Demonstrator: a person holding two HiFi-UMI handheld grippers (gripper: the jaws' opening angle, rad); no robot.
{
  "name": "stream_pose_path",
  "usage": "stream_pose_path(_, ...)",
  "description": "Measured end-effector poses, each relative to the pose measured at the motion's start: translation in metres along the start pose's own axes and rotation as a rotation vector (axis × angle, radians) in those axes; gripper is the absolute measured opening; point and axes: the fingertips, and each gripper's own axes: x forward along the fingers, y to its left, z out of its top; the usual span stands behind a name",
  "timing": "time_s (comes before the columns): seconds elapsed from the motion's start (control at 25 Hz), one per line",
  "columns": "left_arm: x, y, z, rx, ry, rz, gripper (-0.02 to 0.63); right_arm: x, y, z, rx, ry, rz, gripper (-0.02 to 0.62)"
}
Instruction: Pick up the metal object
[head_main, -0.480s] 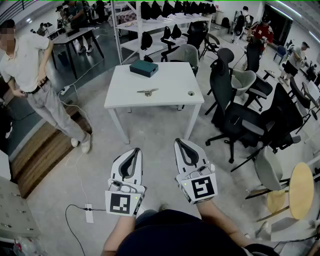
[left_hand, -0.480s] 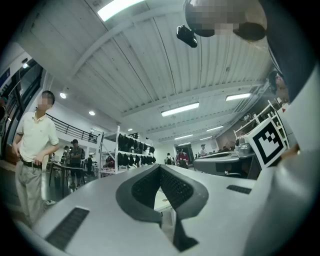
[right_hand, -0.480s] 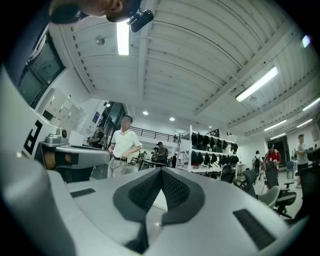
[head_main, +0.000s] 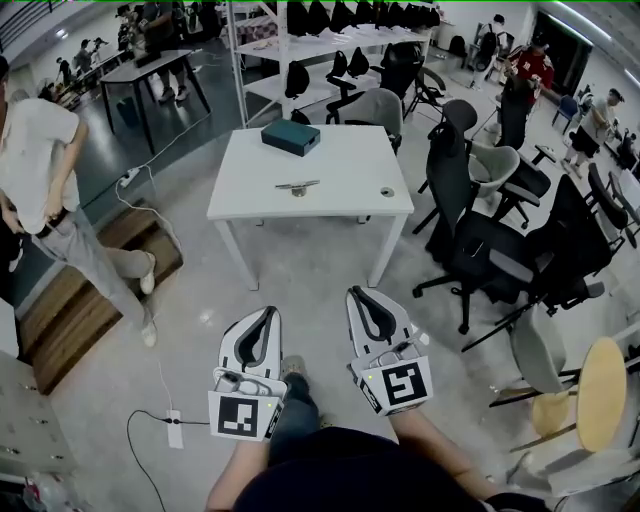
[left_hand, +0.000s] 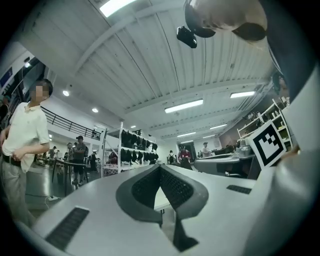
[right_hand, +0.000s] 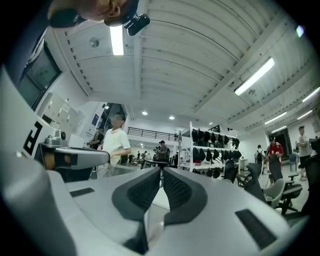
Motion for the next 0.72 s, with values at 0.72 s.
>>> stream_pose_path(0.72,0.173,0.159,-0.037,-0.028,-0.048,-0.079,0.021,0.224,-0.041,-0.031,-0.095,0.073,-0.054,0.094)
